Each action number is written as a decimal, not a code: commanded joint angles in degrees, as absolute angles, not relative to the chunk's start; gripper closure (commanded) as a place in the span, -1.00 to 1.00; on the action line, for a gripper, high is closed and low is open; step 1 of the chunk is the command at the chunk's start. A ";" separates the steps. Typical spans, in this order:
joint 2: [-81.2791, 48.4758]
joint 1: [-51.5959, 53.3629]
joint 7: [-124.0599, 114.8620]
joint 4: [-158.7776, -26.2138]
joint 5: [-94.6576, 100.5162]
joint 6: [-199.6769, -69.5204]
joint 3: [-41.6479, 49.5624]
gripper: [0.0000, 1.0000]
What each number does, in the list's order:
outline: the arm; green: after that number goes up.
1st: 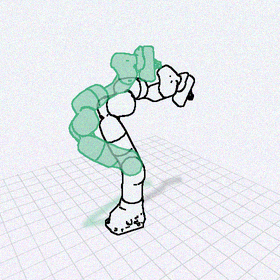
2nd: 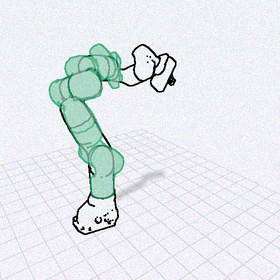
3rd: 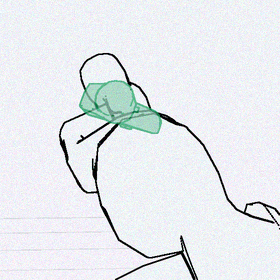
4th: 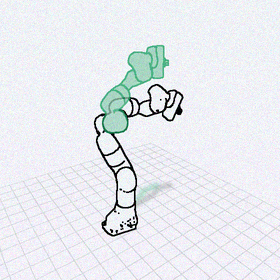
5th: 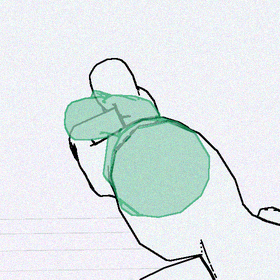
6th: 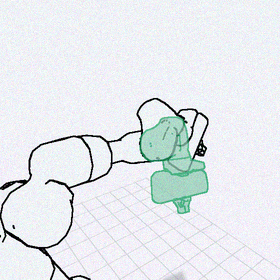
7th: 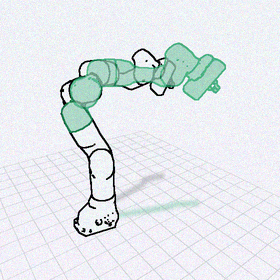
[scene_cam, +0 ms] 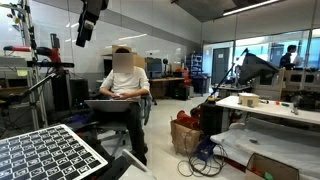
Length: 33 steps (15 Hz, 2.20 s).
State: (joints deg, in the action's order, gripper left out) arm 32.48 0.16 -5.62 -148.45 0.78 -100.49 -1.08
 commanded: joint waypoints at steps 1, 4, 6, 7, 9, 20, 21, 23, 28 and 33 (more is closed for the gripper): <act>32.47 -0.07 -5.50 -148.38 0.69 -100.42 -1.27 -1.00; 30.91 -0.13 -6.12 -148.05 0.97 -103.14 -1.62 -1.00; 29.44 -0.34 -6.69 -147.71 0.97 -106.48 -1.66 -1.00; 28.34 -0.44 -6.89 -147.36 1.01 -107.70 -1.65 -1.00; 25.96 -0.65 -7.46 -146.79 0.92 -110.81 -1.47 -1.00; 12.66 -2.84 -7.97 -136.11 6.71 -121.27 -0.55 -1.00; 11.49 -2.96 -8.43 -134.77 7.45 -121.55 -0.56 -1.00; 9.22 -3.15 -9.10 -132.40 8.78 -122.16 -0.53 -1.00; 4.02 -2.88 -10.21 -128.46 10.64 -124.45 0.05 -1.00; -0.43 -2.71 -11.09 -128.20 11.21 -128.69 0.86 -1.00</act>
State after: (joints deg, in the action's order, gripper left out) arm 2.02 -2.85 -9.23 -129.05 9.34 -126.49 0.40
